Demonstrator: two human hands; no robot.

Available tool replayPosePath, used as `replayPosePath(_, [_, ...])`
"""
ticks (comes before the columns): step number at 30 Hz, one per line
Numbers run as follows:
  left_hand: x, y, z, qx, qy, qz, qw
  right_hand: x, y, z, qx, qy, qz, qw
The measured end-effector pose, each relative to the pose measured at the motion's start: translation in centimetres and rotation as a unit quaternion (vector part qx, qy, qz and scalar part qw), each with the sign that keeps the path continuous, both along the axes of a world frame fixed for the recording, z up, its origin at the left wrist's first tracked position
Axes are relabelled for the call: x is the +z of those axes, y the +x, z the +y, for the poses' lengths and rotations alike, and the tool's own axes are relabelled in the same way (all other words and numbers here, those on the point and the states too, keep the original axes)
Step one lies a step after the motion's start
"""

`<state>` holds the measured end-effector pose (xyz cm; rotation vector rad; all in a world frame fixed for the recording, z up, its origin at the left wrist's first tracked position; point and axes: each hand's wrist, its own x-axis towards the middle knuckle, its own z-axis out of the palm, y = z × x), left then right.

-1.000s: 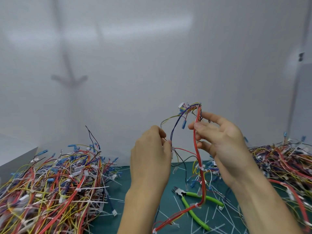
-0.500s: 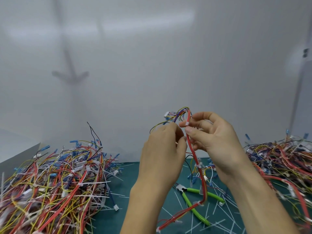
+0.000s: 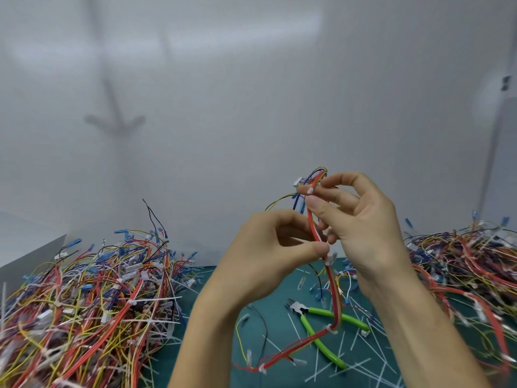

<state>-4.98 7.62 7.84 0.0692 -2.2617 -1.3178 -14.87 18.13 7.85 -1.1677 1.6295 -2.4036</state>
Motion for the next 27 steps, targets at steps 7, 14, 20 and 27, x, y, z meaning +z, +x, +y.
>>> replayPosePath(7, [-0.3,-0.6,0.0,0.103,0.07,0.099,0.987,0.4,0.0,0.6,0.015,0.023,-0.013,1.0])
replayPosePath(14, [-0.2,0.1,-1.5,0.139,0.153,0.163,0.965,0.5,-0.8,1.6,-0.013,0.291,0.125,0.948])
replayPosePath(20, [0.0,0.3,-1.8,0.133,0.194,0.206,0.95,0.0,0.0,0.7,0.032,0.319,0.137,0.937])
replayPosePath(27, [-0.2,0.3,-2.2,0.182,0.145,0.172,0.957,0.3,0.3,0.6,0.041,0.162,0.031,0.985])
